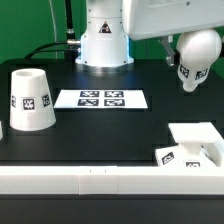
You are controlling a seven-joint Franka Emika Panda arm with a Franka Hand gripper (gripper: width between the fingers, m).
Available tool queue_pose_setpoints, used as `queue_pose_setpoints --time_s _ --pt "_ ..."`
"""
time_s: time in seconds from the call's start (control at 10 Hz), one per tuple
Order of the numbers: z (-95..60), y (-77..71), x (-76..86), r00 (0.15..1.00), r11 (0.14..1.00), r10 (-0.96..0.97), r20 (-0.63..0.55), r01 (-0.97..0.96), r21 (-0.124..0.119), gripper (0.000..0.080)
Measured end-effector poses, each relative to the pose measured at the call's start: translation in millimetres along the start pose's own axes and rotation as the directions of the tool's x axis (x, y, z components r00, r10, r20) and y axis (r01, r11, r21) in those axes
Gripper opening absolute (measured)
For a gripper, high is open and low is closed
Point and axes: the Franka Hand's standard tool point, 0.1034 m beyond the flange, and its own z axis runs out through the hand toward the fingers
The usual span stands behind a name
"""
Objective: Assemble lamp
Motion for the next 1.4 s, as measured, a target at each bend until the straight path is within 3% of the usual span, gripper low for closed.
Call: queue_pose_setpoints --time_s 0.2,0.4,0.7,0.9,1.1,1.4 --pt "1.0 3.9 7.0 0.991 1.0 0.0 -0.137 -0.002 -0.015 0.0575" --pt "-2.9 9.6 21.7 0.946 0.996 -0.086 -0.311 0.071 -0.06 0.0575" --pt "-12.6 17.1 35.6 0.874 0.988 -0.144 -0.464 0.104 -0.111 0.0575" --pt "-5.2 18.3 30.2 0.876 0.988 -0.145 -0.46 0.104 -0.113 0.0575" --pt "-4.6 19.6 37.6 0.871 0.982 -0.183 -0.455 0.137 -0.131 0.0575" --pt "0.9 19.3 47.4 0.876 0.977 -0.209 -0.434 0.166 -0.135 0.0575"
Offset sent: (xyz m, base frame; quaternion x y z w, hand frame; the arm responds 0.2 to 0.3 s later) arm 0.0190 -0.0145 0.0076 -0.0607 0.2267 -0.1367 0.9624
